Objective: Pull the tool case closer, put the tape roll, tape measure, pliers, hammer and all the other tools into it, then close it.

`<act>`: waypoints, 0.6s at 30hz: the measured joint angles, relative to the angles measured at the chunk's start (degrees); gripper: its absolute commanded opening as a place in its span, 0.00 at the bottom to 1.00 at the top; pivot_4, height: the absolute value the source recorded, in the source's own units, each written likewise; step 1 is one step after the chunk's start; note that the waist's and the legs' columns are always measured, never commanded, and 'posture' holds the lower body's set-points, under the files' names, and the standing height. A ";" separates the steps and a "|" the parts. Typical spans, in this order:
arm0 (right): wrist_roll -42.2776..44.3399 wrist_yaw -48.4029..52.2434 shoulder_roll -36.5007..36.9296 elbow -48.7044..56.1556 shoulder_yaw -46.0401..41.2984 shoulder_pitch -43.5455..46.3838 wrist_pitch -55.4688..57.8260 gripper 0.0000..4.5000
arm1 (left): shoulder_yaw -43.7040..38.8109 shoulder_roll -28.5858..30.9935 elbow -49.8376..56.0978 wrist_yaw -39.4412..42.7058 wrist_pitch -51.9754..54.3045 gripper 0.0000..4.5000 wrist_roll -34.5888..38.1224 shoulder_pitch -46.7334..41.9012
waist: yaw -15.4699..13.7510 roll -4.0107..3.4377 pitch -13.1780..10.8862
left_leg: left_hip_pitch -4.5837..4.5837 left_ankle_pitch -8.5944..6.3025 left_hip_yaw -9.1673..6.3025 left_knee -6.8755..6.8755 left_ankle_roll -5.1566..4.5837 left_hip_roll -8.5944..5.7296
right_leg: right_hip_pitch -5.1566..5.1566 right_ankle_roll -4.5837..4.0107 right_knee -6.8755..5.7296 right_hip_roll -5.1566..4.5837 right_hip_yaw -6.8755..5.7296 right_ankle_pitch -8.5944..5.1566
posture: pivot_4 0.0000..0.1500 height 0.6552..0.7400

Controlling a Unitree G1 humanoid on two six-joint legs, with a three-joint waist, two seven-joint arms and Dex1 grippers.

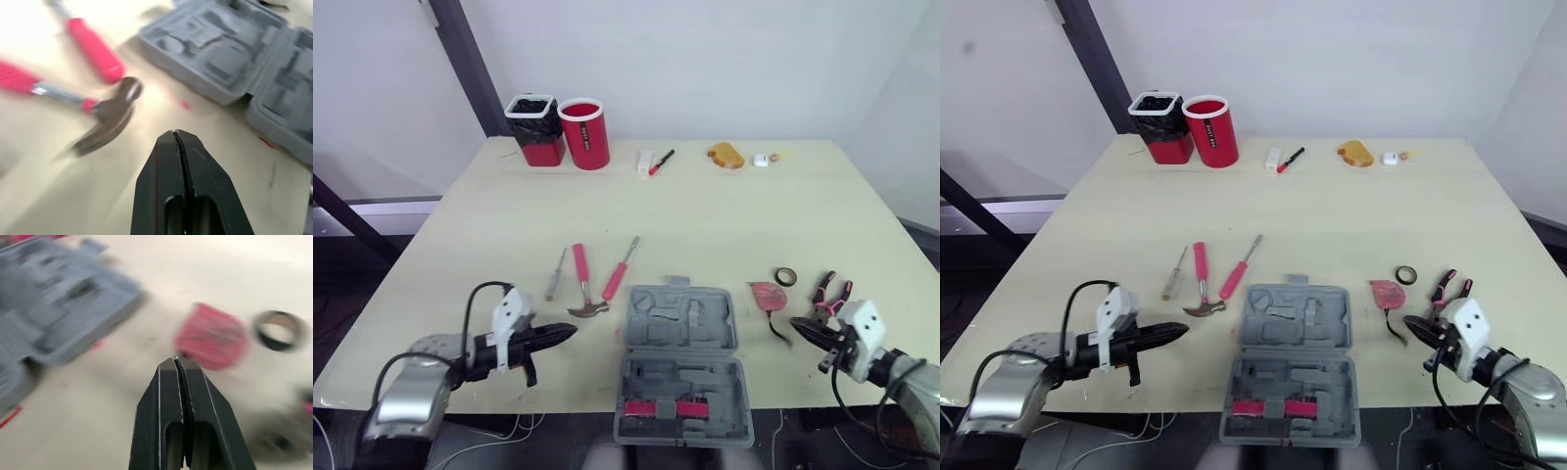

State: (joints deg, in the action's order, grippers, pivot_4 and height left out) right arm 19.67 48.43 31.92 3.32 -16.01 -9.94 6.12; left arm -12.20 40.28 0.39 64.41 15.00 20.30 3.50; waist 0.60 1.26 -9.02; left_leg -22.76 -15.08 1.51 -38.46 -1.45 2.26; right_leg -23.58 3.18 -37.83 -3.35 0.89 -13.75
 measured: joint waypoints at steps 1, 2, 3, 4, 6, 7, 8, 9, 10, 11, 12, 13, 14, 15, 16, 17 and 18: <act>0.65 -0.34 -0.35 0.00 -1.36 -0.79 -0.49 0.00 | -1.41 -0.78 0.86 -1.32 -0.14 0.00 0.45 1.31 | 0.00 0.00 0.00 | 0.00 0.00 0.00 0.00 0.00 0.00 | 0.00 0.00 0.01 0.00 0.00 0.00 | 1.00 0.97; 1.82 -0.47 -0.94 0.00 -3.23 -2.34 -1.21 0.00 | -3.12 -1.83 1.64 -2.94 -0.33 0.00 1.15 2.85 | -0.02 0.00 0.00 | 0.01 0.00 -0.01 0.00 0.00 0.00 | 0.01 -0.01 0.01 0.00 -0.01 0.00 | 1.00 0.97; 3.12 -0.30 -1.35 0.02 -4.99 -3.75 -1.85 0.00 | -4.88 -2.78 2.22 -4.44 -0.52 0.06 1.81 4.49 | -0.01 0.00 0.00 | 0.01 0.00 -0.01 0.03 0.00 0.01 | 0.00 -0.01 0.02 0.00 0.00 -0.01 | 1.00 0.97; 4.46 0.00 -1.47 -0.09 -7.10 -5.69 -2.60 0.05 | -7.09 -3.76 2.65 -6.10 -0.64 0.13 2.46 6.42 | -0.05 0.00 0.01 | 0.01 0.00 -0.01 0.07 0.00 0.01 | 0.01 -0.02 0.06 -0.01 -0.01 -0.01 | 1.00 0.97; 5.78 0.24 -1.51 -1.16 -10.13 -8.58 -3.82 0.17 | -10.20 -4.52 2.82 -8.45 -0.72 0.28 2.76 9.36 | -0.14 0.01 0.01 | 0.00 0.00 -0.04 0.08 0.00 0.00 | 0.01 -0.04 0.11 -0.01 -0.05 -0.03 | 1.00 0.97; 6.36 0.48 -1.57 -1.87 -11.37 -9.59 -4.31 0.26 | -11.36 -4.82 2.90 -9.40 -0.89 0.37 2.99 10.46 | -0.13 0.00 0.01 | 0.01 0.00 -0.01 0.08 0.00 0.00 | 0.01 -0.10 0.11 -0.02 -0.02 -0.06 | 1.00 0.97; 6.98 0.61 -1.76 -2.50 -12.55 -10.59 -5.12 0.35 | -12.71 -5.40 2.98 -10.33 -1.41 0.45 3.40 11.64 | -0.08 0.00 0.01 | 0.04 0.00 0.03 0.08 0.00 0.00 | 0.02 -0.21 0.11 -0.03 0.01 -0.13 | 1.00 0.97; 7.55 0.73 -1.99 -2.89 -13.45 -11.23 -5.61 0.49 | -13.53 -5.78 2.99 -10.96 -1.82 0.60 3.61 12.67 | -0.06 0.00 0.01 | 0.07 0.00 0.04 0.06 0.00 0.01 | 0.03 -0.22 0.10 -0.03 0.02 -0.13 | 1.00 0.97; 8.30 1.01 -2.11 -3.50 -14.50 -11.87 -6.23 0.59 | -14.49 -6.19 2.97 -11.60 -2.30 0.67 3.64 14.09 | 0.02 0.00 0.02 | 0.10 0.00 0.08 0.06 0.00 0.01 | 0.03 -0.22 0.10 -0.03 0.05 -0.13 | 1.00 0.97; 8.56 1.04 -2.14 -3.60 -14.95 -12.17 -6.39 0.67 | -14.70 -6.22 2.96 -11.81 -2.45 0.76 3.64 14.57 | 0.02 0.00 0.02 | 0.11 0.00 0.09 0.06 0.00 0.01 | 0.03 -0.22 0.09 -0.03 0.06 -0.14 | 1.00 0.97; 9.38 1.25 -2.24 -4.07 -16.04 -12.89 -6.56 0.74 | -15.45 -6.43 2.96 -12.23 -2.82 0.83 3.91 15.75 | 0.03 0.00 0.02 | 0.11 0.00 0.09 0.06 0.01 0.02 | 0.03 -0.23 0.09 -0.03 0.06 -0.14 | 1.00 0.97; 10.07 1.44 -2.32 -4.57 -17.14 -13.75 -6.82 0.88 | -16.74 -6.98 2.95 -12.37 -3.16 0.96 4.44 16.94 | 0.04 0.00 0.02 | 0.11 -0.01 0.11 0.07 0.01 0.05 | 0.02 -0.23 0.10 -0.03 0.06 -0.14 | 1.00 0.97; 10.12 1.59 -2.32 -4.59 -17.43 -13.98 -6.87 0.95 | -16.98 -6.98 2.91 -12.38 -3.20 1.00 4.59 17.25 | 0.02 0.00 0.02 | 0.11 -0.01 0.11 0.07 0.01 0.05 | 0.02 -0.23 0.10 -0.04 0.06 -0.15 | 1.00 0.97; 10.25 1.90 -2.35 -4.70 -17.69 -14.52 -7.10 0.98 | -17.25 -6.98 2.86 -12.35 -3.56 1.00 4.69 17.78 | 0.02 0.00 0.02 | 0.11 -0.01 0.11 0.07 0.01 0.05 | 0.02 -0.23 0.10 -0.04 0.06 -0.15 | 1.00 0.97; 10.38 2.07 -2.38 -4.76 -17.80 -14.74 -7.24 0.98 | -17.45 -6.98 2.84 -12.32 -3.72 1.00 4.72 18.00 | 0.00 0.00 0.02 | 0.11 -0.01 0.11 0.07 0.01 0.05 | 0.02 -0.23 0.10 -0.04 0.06 -0.15 | 1.00 0.97; 10.75 2.38 -2.46 -4.96 -18.03 -15.12 -7.38 0.98 | -17.90 -6.98 2.71 -12.27 -4.06 1.00 4.76 18.32 | -0.03 0.01 0.03 | 0.11 -0.01 0.11 0.07 0.01 0.05 | 0.02 -0.23 0.11 -0.04 0.06 -0.15 | 1.00 0.97; 11.24 2.76 -2.53 -5.63 -18.43 -15.83 -7.57 0.98 | -18.84 -6.95 2.15 -12.17 -4.55 1.00 4.87 18.81 | -0.06 0.01 0.03 | 0.10 -0.01 0.11 0.07 0.01 0.05 | 0.02 -0.23 0.13 -0.05 0.05 -0.15 | 1.00 0.97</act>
State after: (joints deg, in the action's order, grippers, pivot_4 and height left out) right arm 30.91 51.19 29.40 -2.31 -34.44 -25.77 -1.44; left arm -31.03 33.32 2.53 52.24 10.45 25.17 22.32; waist 0.54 1.28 -8.99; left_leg -22.65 -15.08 1.62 -38.38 -1.44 2.31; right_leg -23.56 2.95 -37.70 -3.40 0.94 -13.90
